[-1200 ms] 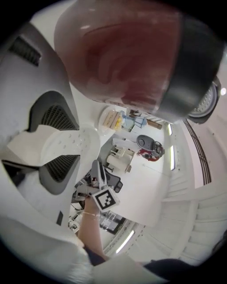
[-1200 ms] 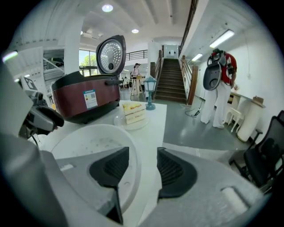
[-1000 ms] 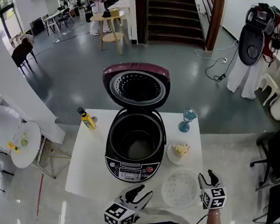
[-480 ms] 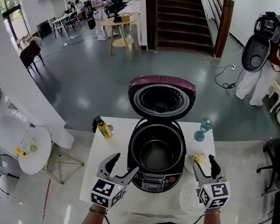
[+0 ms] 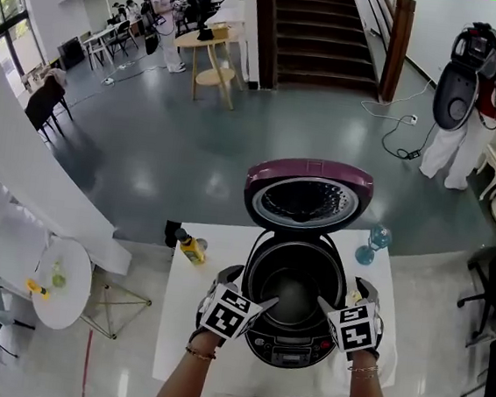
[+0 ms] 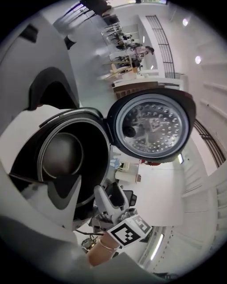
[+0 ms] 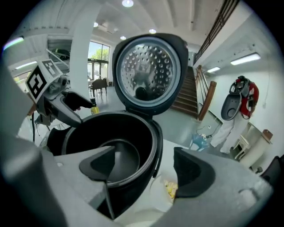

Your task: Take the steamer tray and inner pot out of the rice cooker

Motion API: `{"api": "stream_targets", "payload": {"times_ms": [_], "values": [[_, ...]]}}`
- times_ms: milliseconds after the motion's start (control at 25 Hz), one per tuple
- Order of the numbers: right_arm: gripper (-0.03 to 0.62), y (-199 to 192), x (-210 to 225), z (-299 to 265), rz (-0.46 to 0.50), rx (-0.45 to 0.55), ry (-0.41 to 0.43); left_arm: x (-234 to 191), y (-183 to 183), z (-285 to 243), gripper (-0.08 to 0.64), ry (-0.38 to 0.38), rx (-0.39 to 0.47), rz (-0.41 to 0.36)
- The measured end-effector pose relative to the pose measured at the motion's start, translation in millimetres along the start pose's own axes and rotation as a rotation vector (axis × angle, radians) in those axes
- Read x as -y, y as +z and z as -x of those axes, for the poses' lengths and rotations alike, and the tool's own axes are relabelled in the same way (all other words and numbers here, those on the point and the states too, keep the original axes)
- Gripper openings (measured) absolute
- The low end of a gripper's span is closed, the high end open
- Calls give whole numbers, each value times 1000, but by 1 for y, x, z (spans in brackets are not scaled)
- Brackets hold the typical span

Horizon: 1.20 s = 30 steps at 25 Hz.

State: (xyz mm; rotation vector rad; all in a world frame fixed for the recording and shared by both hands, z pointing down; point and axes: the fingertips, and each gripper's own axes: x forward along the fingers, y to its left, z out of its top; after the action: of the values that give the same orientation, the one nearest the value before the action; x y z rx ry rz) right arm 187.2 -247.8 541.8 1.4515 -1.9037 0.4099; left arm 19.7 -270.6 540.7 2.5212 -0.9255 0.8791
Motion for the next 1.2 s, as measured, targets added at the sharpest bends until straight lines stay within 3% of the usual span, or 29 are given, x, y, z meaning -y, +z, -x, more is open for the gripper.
{"api": "stream_targets", "payload": {"times_ms": [400, 600, 680, 800, 920, 1200], "values": [[400, -1, 5, -63, 76, -281, 13, -30, -21, -50, 456, -34, -267, -31], [399, -19, 21, -86, 211, -408, -80, -44, -39, -63, 454, 26, -363, -33], [369, -28, 29, -94, 237, -450, -90, -50, -42, -66, 443, 43, -370, -21], [309, -27, 26, -95, 217, -438, -56, -50, -39, -67, 366, 28, -360, -13], [230, -19, 24, -93, 211, -394, -60, -48, -38, -65, 354, 24, -359, -21], [162, 5, 24, -73, 171, -279, -76, -59, -24, -47, 344, 35, -296, 11]]}}
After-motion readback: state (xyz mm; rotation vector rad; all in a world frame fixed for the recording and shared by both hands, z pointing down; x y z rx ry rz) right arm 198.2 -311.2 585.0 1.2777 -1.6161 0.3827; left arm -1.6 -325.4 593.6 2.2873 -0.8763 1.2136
